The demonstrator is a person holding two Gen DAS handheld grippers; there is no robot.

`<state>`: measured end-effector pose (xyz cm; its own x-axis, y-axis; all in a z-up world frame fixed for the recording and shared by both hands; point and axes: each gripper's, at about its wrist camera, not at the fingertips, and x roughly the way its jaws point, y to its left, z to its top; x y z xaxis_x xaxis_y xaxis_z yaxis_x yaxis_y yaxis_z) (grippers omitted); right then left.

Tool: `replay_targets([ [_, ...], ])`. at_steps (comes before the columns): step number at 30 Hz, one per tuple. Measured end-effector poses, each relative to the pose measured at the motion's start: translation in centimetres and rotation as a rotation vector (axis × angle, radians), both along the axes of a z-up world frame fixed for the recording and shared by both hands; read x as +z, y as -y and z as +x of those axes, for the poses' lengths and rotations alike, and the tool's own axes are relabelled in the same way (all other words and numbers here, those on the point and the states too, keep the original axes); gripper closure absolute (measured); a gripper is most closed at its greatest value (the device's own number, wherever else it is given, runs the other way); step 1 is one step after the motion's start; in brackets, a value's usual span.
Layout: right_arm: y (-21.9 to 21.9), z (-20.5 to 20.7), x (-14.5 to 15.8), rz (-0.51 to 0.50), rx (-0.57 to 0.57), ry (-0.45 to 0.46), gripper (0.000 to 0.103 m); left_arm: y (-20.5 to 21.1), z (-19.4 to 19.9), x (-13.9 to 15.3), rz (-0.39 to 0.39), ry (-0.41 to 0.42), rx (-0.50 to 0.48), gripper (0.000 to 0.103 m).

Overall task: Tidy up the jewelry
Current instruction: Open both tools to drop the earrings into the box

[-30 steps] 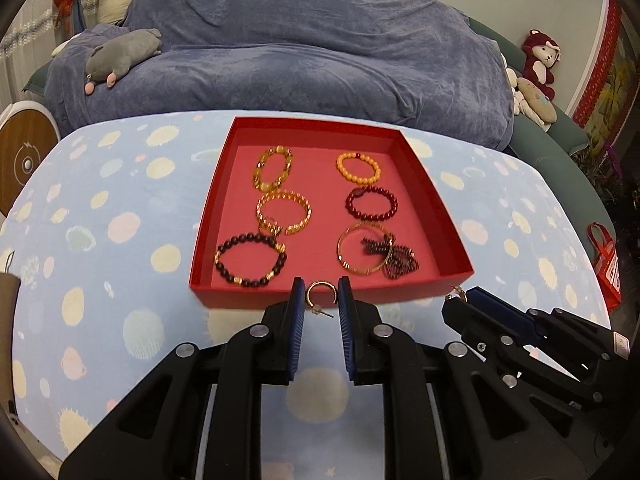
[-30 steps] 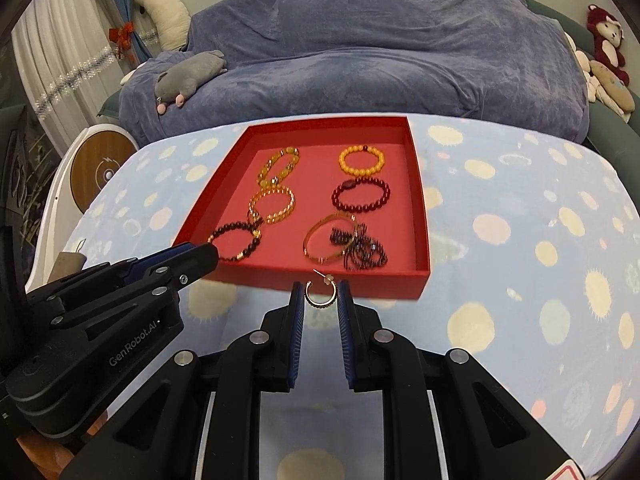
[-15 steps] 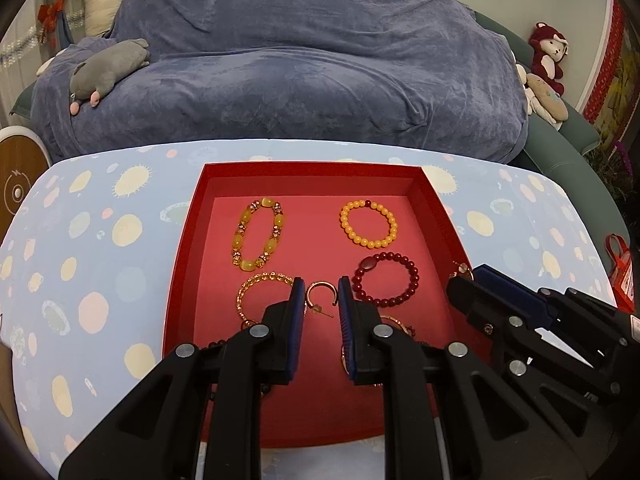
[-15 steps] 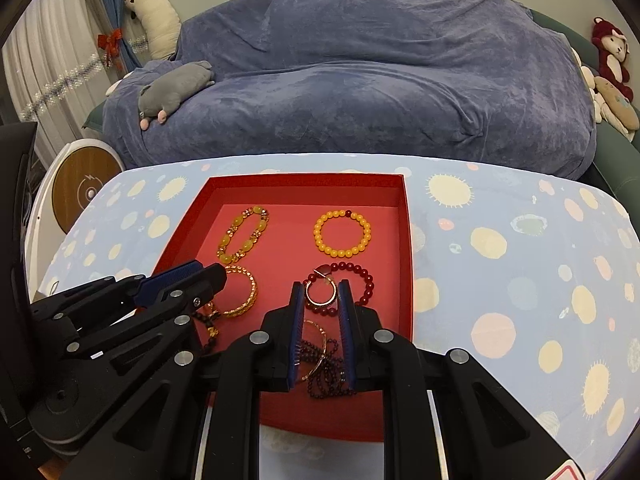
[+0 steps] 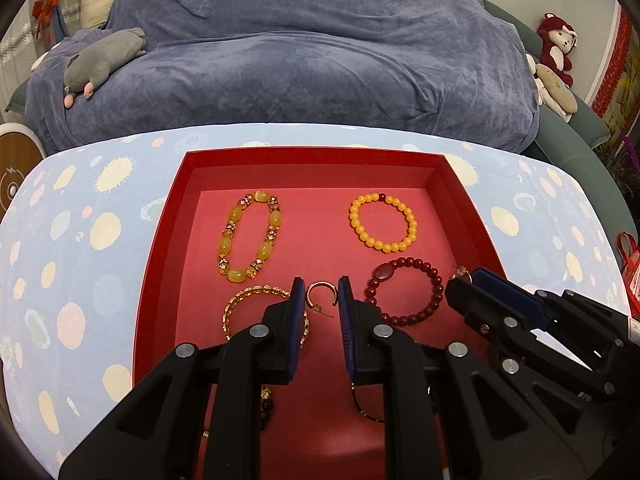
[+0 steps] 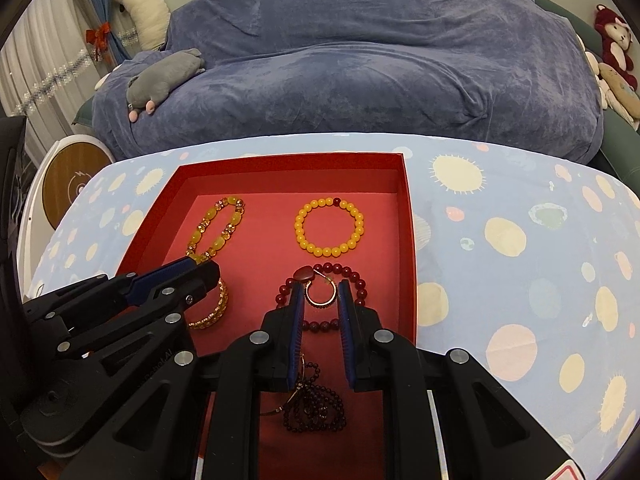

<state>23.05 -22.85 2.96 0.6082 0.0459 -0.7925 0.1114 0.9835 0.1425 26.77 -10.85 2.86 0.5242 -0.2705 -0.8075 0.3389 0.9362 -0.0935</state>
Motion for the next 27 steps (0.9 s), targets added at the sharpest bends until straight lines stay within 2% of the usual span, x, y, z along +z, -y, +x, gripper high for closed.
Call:
replay_targets([
  [13,-0.1,0.2,-0.9,-0.017,-0.009,-0.013,0.085,0.1,0.4,-1.1,0.014,-0.018,0.009,0.086],
  [15,-0.1,0.2,-0.9,-0.02,-0.01,-0.013,0.085,0.1,0.4,-1.2,0.018,-0.019,0.01,0.083],
  [17,-0.1,0.1,-0.9,-0.015,-0.01,-0.016,0.083,0.0,0.3,-1.1,0.018,-0.017,0.014,0.074],
  [19,-0.1,0.1,-0.8,-0.016,-0.011,-0.015,0.083,0.0,0.2,-1.0,0.016,-0.012,0.016,0.071],
  [27,-0.1,-0.2,-0.7,-0.015,-0.014,-0.016,0.082,-0.1,0.1,-0.9,0.016,-0.01,0.015,0.071],
])
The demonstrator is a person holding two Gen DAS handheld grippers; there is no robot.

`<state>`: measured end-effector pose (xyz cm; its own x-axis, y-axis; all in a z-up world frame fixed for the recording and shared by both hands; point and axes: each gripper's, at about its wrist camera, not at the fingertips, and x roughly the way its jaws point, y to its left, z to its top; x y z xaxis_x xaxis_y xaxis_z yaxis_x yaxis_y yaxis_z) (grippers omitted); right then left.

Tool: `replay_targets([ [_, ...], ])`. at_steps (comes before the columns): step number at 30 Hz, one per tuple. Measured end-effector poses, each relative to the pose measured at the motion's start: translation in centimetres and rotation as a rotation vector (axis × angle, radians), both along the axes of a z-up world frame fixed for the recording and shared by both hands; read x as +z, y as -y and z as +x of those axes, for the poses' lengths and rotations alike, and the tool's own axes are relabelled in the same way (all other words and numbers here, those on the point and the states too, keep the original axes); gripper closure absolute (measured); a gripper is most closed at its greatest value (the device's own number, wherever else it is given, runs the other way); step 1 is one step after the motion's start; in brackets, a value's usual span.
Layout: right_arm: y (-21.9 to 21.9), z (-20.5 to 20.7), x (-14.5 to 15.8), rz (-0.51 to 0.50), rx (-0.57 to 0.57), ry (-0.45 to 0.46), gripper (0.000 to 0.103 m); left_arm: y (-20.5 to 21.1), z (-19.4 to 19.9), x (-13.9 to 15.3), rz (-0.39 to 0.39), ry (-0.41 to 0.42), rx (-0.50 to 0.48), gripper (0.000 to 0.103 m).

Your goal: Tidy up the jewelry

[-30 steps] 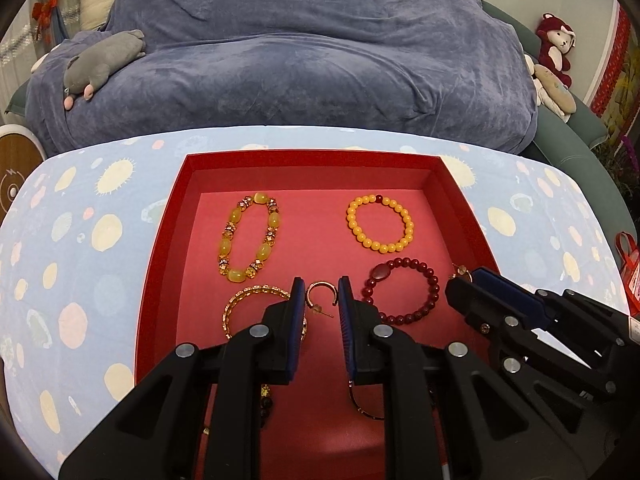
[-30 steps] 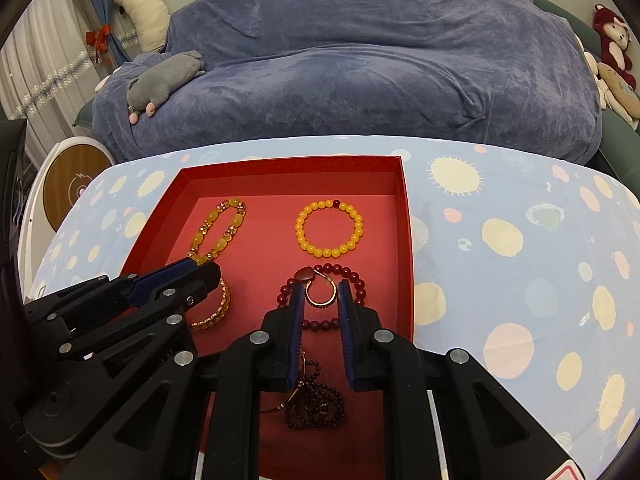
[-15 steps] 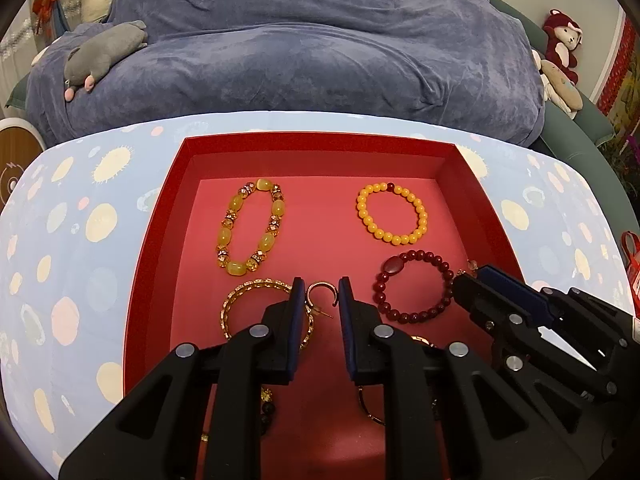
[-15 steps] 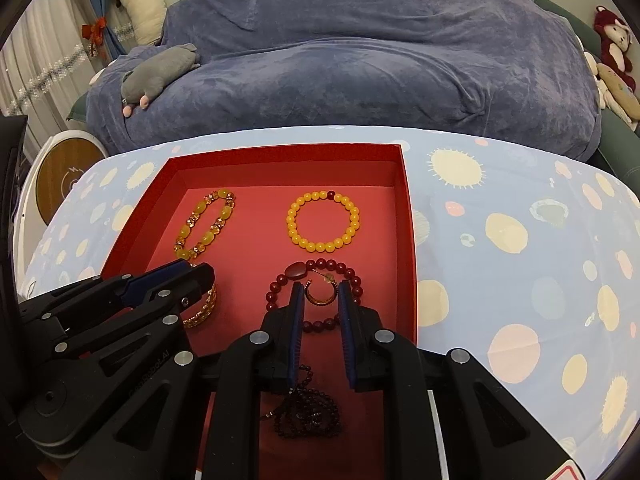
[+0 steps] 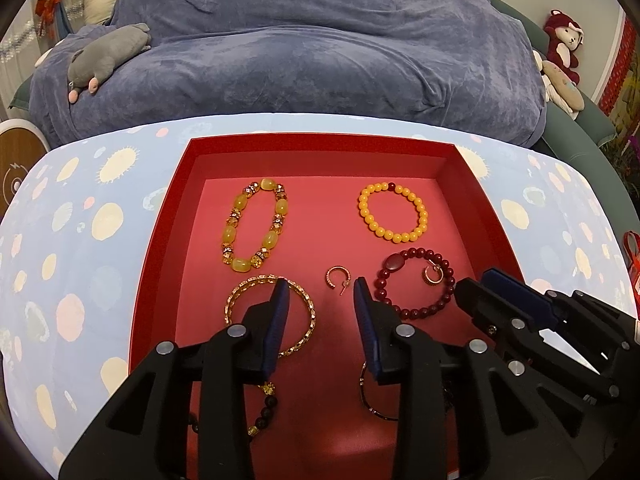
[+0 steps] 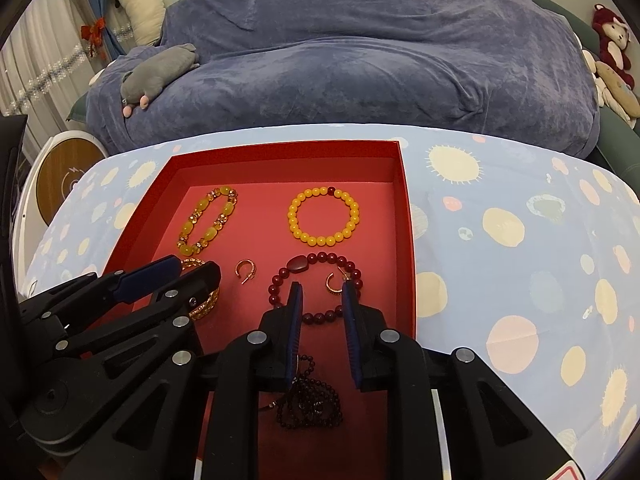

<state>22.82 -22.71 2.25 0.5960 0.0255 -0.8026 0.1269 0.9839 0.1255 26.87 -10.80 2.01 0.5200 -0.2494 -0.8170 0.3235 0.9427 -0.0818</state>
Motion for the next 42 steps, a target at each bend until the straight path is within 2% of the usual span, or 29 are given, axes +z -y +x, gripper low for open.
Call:
replay_targets([
  [8,-0.4,-1.8,1.5,-0.022,-0.006,0.016,0.078,-0.6,-1.5,1.4,0.003,0.021,0.007,0.071],
  [18,-1.9,-6.6,3.3,-0.026,-0.025,0.023,0.077,-2.3,-6.0,3.3,-0.011,0.032,0.014,0.071],
  [27,-3.0,-9.1,3.7,-0.017,-0.035,0.015,0.076,-3.3,-8.5,3.4,0.007,0.025,0.039,0.071],
  [31,-3.5,-10.0,3.8,-0.033,-0.03,0.021,0.07,-3.7,-9.4,3.3,0.026,0.022,0.052,0.071],
  [42,-4.4,-11.1,3.4,-0.033,-0.027,0.011,0.07,-4.9,-10.8,2.7,0.046,0.007,0.097,0.071],
])
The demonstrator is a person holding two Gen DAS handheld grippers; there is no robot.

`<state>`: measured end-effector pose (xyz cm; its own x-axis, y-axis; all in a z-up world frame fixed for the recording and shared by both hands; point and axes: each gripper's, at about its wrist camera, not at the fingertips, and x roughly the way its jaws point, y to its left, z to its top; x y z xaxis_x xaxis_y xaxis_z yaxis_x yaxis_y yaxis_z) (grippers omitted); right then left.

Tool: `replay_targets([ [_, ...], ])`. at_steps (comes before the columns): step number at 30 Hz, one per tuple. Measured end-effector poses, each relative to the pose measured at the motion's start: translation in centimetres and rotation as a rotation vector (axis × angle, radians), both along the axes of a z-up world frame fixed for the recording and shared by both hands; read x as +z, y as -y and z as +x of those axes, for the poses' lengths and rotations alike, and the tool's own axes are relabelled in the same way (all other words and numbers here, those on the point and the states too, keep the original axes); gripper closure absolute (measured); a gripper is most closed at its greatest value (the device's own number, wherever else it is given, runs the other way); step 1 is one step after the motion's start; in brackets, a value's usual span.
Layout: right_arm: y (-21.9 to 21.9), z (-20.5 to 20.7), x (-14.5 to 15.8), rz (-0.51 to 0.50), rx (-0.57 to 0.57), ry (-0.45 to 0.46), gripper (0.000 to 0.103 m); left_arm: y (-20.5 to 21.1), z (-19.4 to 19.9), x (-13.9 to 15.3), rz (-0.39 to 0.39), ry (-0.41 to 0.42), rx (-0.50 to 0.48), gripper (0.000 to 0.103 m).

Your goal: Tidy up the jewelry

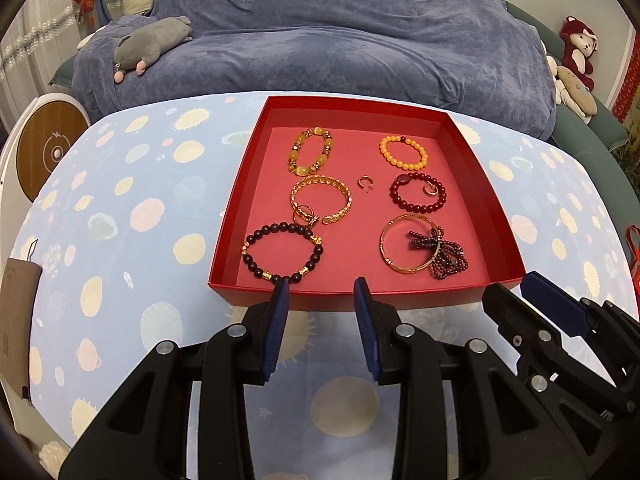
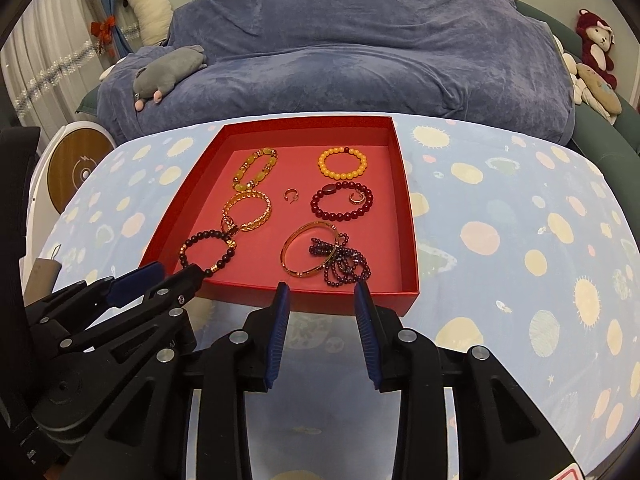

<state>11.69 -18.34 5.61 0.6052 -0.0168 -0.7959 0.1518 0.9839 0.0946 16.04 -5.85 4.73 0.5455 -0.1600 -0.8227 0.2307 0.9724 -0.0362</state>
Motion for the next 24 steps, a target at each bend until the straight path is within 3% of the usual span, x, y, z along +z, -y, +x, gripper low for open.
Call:
replay_targets([
  [6,-0.1,0.1,-0.1,0.001,-0.003,-0.002,0.07,-0.1,0.0,0.1,0.018,0.014,0.009,0.069],
  [13,0.5,-0.1,-0.3,-0.006,-0.04,-0.002,0.054,-0.2,0.0,0.2,0.033,0.025,0.019,0.061],
  [24,1.4,-0.8,-0.5,-0.041,-0.093,-0.003,0.036,-0.6,-0.1,0.0,0.074,0.033,0.059,0.033],
])
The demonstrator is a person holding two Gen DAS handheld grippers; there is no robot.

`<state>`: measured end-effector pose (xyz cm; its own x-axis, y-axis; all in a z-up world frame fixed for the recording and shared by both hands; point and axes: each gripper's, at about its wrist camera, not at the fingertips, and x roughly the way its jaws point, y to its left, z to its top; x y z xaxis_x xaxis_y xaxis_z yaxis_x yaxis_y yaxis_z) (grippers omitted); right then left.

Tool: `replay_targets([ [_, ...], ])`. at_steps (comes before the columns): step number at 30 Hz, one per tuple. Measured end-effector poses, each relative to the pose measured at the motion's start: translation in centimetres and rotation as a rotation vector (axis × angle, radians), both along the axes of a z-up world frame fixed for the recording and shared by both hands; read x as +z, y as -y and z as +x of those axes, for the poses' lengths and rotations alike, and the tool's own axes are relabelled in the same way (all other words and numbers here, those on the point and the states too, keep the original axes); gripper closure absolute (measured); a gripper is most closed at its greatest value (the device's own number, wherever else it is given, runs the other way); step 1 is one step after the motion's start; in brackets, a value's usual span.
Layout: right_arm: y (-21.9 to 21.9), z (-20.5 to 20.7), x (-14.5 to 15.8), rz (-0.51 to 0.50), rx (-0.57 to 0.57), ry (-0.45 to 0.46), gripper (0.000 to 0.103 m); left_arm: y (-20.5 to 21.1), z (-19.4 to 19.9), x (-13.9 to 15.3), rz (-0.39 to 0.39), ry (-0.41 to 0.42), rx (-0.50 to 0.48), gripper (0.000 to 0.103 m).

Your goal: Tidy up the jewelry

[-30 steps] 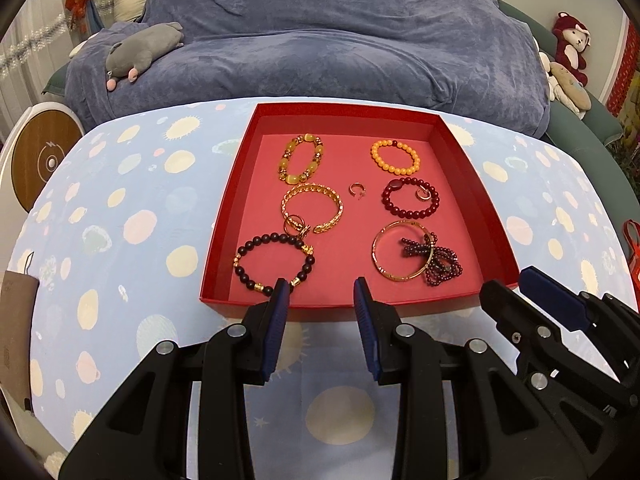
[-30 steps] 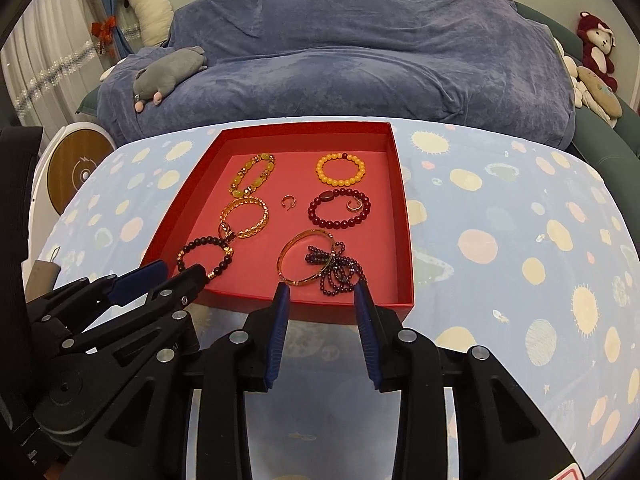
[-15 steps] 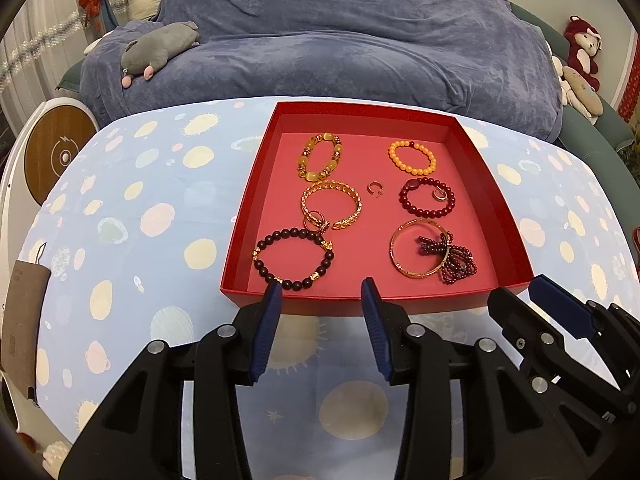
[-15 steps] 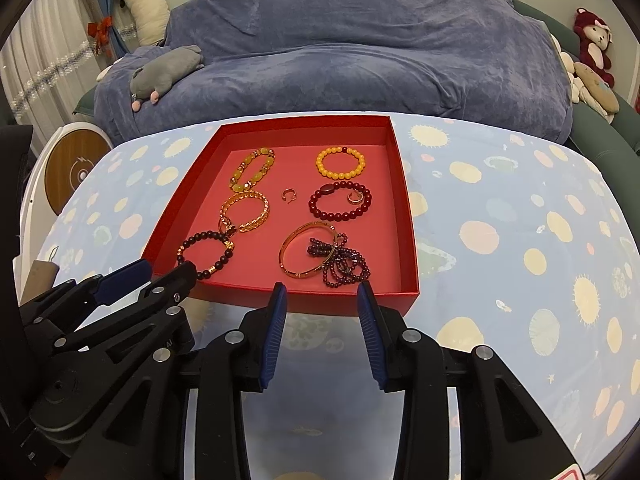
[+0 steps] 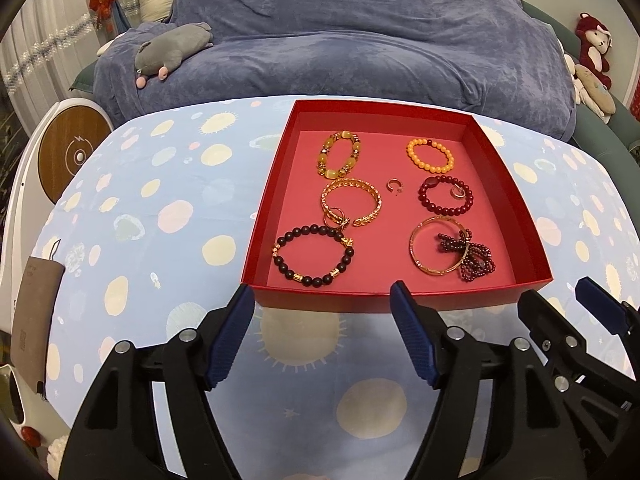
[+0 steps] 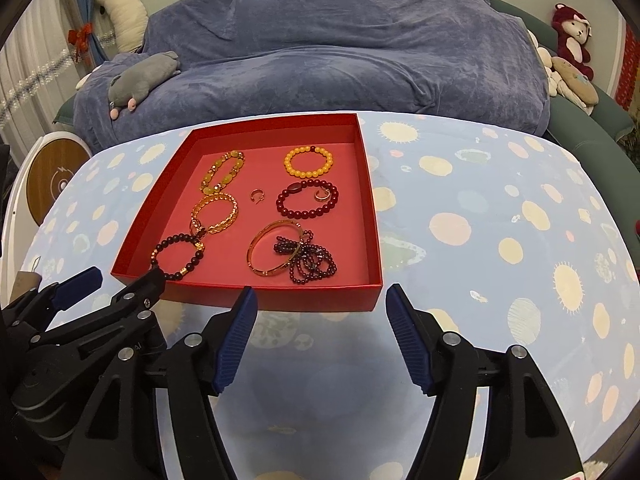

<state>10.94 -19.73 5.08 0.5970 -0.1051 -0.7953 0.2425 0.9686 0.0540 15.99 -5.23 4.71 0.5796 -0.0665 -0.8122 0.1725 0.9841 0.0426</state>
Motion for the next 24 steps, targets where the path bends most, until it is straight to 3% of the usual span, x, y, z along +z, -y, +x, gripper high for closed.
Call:
replay_targets([
  [7,0.52,-0.07,-0.36,-0.013,-0.014,-0.011,0.022,-0.34,0.22,-0.27,0.023,-0.003,0.028,0.02],
  [18,0.52,-0.27,-0.53,-0.038,-0.031,0.0,0.016,-0.73,0.27,-0.52,0.022,-0.012,0.04,0.016],
  [21,0.64,-0.42,-0.47,-0.047,-0.043,0.008,0.006,-0.89,0.34,-0.55,0.025,-0.012,0.051,0.015],
  [24,0.64,-0.55,-0.36,-0.047,-0.039,0.021,0.007,-0.99,0.36,-0.48,0.019,-0.011,0.054,0.014],
])
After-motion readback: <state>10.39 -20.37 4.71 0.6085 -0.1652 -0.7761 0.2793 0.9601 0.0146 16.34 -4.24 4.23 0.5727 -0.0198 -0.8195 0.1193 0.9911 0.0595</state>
